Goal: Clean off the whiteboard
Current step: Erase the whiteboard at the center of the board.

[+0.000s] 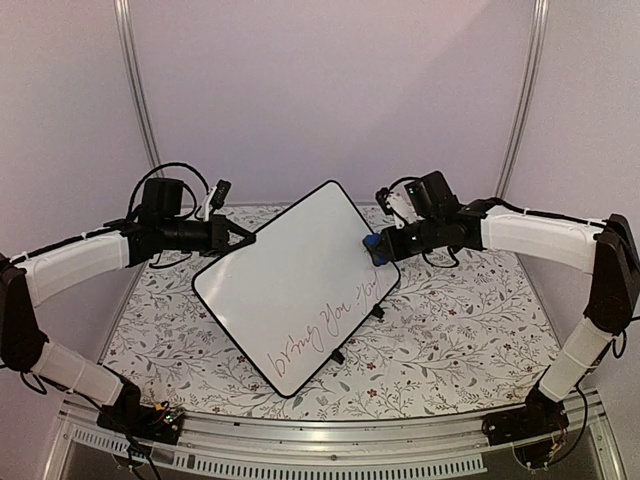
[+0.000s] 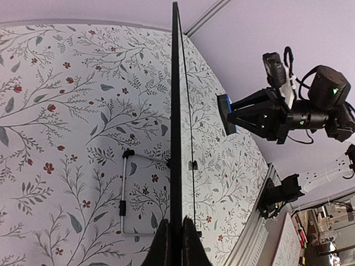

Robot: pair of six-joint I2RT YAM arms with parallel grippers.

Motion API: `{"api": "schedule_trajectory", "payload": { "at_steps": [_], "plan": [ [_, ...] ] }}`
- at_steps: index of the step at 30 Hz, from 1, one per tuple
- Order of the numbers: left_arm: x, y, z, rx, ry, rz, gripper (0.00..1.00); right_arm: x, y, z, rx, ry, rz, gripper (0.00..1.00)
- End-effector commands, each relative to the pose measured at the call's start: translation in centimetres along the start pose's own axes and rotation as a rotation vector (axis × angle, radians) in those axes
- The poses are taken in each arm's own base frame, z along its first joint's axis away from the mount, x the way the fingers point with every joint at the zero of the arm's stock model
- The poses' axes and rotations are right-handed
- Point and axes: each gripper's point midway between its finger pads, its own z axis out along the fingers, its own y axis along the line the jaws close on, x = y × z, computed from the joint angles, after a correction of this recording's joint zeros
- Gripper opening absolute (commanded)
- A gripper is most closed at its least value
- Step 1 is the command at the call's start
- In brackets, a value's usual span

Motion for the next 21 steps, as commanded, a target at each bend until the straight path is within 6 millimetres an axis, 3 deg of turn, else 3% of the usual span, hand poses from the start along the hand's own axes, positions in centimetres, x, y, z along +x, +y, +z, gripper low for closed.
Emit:
{"api": "schedule_trajectory", "payload": {
  "at_steps": [1, 8, 13, 21],
  "plan": [
    [0.6, 0.4, 0.3, -0.019, 0.025, 0.022, 0.00, -3.7, 0.6, -1.1, 0.005, -0.083, -0.022, 0.06],
    [0.6, 0.3, 0.3, -0.018, 0.023, 0.026, 0.00, -4.6, 0.3, 1.4, 0.003, -0.075, -0.019, 0.06],
    [0.6, 0.3, 0.3, -0.018, 0.024, 0.025, 0.00, -3.3, -0.7, 3.8, -0.003, -0.029, 0.002, 0.06],
    [0.6, 0.4, 0.3, -0.019, 0.025, 0.024, 0.00, -0.2, -1.8, 5.4, -0.003, 0.040, 0.021, 0.06]
  ]
}}
